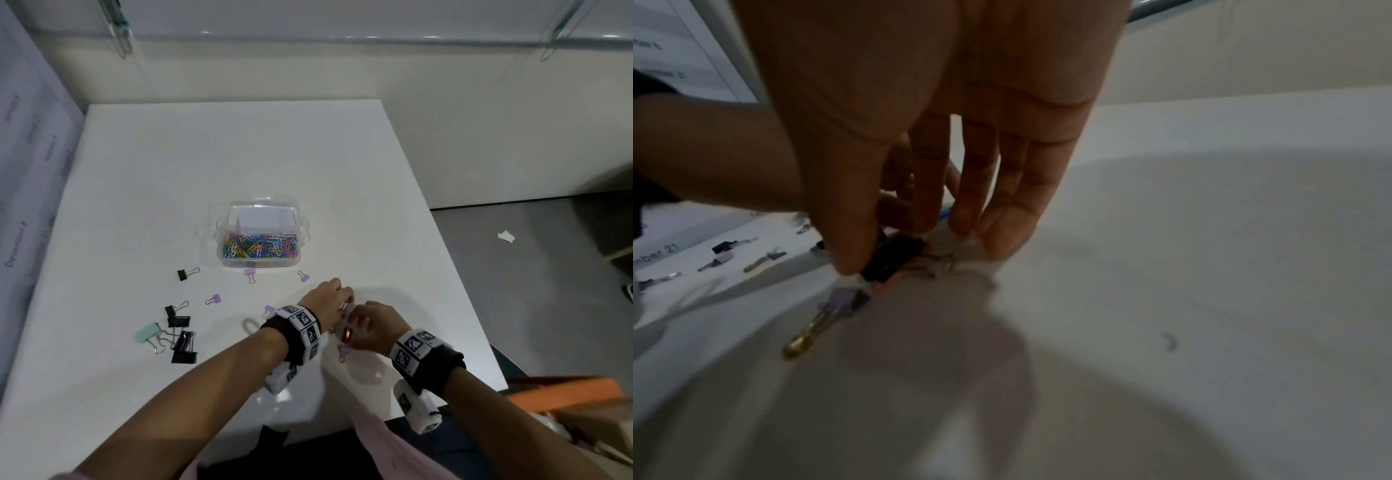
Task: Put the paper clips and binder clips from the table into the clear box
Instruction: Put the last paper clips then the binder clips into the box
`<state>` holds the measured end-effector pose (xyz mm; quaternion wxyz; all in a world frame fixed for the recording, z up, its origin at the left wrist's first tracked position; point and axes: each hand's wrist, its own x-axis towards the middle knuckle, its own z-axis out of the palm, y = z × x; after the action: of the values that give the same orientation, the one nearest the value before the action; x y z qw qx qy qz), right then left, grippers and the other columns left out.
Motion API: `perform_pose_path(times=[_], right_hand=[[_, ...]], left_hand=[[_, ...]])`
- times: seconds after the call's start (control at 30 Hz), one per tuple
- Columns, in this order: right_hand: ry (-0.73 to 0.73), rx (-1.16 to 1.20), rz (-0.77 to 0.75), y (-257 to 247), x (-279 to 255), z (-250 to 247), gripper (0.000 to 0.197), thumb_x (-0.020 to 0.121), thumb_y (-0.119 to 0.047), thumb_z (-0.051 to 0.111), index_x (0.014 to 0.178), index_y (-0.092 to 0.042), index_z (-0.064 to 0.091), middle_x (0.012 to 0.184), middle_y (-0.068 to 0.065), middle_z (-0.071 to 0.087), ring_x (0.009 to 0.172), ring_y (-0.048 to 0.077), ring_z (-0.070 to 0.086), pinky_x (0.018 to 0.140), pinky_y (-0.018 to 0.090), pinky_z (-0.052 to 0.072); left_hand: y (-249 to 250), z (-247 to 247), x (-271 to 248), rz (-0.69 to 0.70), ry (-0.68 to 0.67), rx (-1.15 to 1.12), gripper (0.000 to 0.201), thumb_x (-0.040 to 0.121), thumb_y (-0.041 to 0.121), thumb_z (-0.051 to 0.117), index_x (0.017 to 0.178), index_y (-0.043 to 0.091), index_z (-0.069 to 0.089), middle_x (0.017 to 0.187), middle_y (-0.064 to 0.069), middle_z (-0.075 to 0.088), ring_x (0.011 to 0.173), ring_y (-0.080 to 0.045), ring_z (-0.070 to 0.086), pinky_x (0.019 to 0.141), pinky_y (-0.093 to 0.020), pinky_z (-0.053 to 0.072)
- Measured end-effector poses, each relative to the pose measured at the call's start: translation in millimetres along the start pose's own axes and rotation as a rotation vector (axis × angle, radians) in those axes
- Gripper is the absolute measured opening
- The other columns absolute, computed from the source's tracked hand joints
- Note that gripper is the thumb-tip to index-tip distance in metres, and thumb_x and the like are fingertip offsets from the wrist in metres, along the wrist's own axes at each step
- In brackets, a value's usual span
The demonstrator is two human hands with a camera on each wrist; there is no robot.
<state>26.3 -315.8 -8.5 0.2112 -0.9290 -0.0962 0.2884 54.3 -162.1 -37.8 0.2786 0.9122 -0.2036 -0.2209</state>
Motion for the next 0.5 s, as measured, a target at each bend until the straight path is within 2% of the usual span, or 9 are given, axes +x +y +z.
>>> perform_pose_path(times=[0.07, 0.13, 0.2, 0.3, 0.37, 0.4, 0.43, 0.5], right_hand=[[0.031, 0.013, -0.009, 0, 1, 6, 0.033, 0.063, -0.028, 0.079, 0.092, -0.017, 0.069, 0.088, 0.008, 0.058, 0.079, 0.027, 0.059, 0.069, 0.026, 0.044], [0.066, 0.027, -0.017, -1, 1, 8, 0.025, 0.065, -0.023, 0.078, 0.086, -0.014, 0.071, 0.082, 0.004, 0.051, 0.078, 0.029, 0.059, 0.064, 0.023, 0.037], [0.089, 0.045, -0.016, 0, 1, 7, 0.019, 0.065, -0.018, 0.075, 0.082, -0.010, 0.071, 0.081, 0.007, 0.057, 0.079, 0.031, 0.061, 0.064, 0.021, 0.035], [0.109, 0.084, 0.015, 4, 2, 4, 0.015, 0.066, -0.012, 0.070, 0.080, -0.010, 0.065, 0.085, 0.011, 0.070, 0.080, 0.028, 0.064, 0.065, 0.023, 0.042], [0.104, 0.132, 0.007, 6, 2, -1, 0.014, 0.069, -0.009, 0.069, 0.078, -0.015, 0.061, 0.078, 0.008, 0.069, 0.072, 0.025, 0.062, 0.067, 0.027, 0.047], [0.112, 0.170, -0.005, 7, 3, -4, 0.016, 0.070, -0.007, 0.069, 0.077, -0.017, 0.059, 0.075, 0.003, 0.067, 0.066, 0.019, 0.060, 0.067, 0.026, 0.047], [0.132, 0.207, -0.012, 7, 4, -7, 0.016, 0.072, -0.007, 0.070, 0.078, -0.017, 0.059, 0.073, -0.002, 0.064, 0.062, 0.013, 0.057, 0.066, 0.024, 0.047], [0.207, 0.262, -0.008, 7, 7, -16, 0.013, 0.074, -0.009, 0.070, 0.084, -0.014, 0.062, 0.073, -0.006, 0.063, 0.060, 0.005, 0.054, 0.061, 0.009, 0.042]], left_hand=[[0, 1, 1, 0.006, 0.011, -0.013, 0.021, 0.083, 0.006, 0.054, 0.103, 0.005, 0.061, 0.107, -0.019, 0.051, 0.100, -0.035, 0.054, 0.090, -0.044, 0.045], [0, -1, 3, 0.001, -0.007, 0.002, 0.017, 0.084, 0.007, 0.056, 0.099, 0.003, 0.063, 0.108, -0.019, 0.052, 0.100, -0.034, 0.055, 0.090, -0.040, 0.044], [0, -3, 4, -0.033, -0.025, 0.013, 0.017, 0.086, 0.005, 0.054, 0.100, 0.002, 0.063, 0.111, -0.019, 0.052, 0.102, -0.033, 0.055, 0.088, -0.035, 0.042], [-1, -5, 5, -0.073, -0.030, 0.019, 0.020, 0.089, 0.005, 0.049, 0.104, 0.003, 0.062, 0.115, -0.018, 0.053, 0.106, -0.032, 0.054, 0.088, -0.033, 0.040], [-1, -6, 3, -0.091, -0.027, 0.017, 0.020, 0.090, 0.006, 0.048, 0.105, 0.004, 0.061, 0.115, -0.018, 0.054, 0.106, -0.032, 0.054, 0.089, -0.034, 0.040], [-2, -7, 3, -0.100, -0.026, 0.018, 0.021, 0.089, 0.006, 0.048, 0.106, 0.004, 0.060, 0.115, -0.018, 0.054, 0.106, -0.032, 0.054, 0.089, -0.034, 0.040], [-3, -7, 2, -0.108, -0.027, 0.019, 0.021, 0.089, 0.006, 0.049, 0.106, 0.005, 0.059, 0.115, -0.018, 0.055, 0.106, -0.032, 0.054, 0.089, -0.034, 0.040], [-5, -7, 2, -0.128, -0.033, 0.018, 0.021, 0.086, 0.003, 0.049, 0.104, 0.005, 0.059, 0.114, -0.018, 0.056, 0.105, -0.032, 0.055, 0.088, -0.035, 0.041]])
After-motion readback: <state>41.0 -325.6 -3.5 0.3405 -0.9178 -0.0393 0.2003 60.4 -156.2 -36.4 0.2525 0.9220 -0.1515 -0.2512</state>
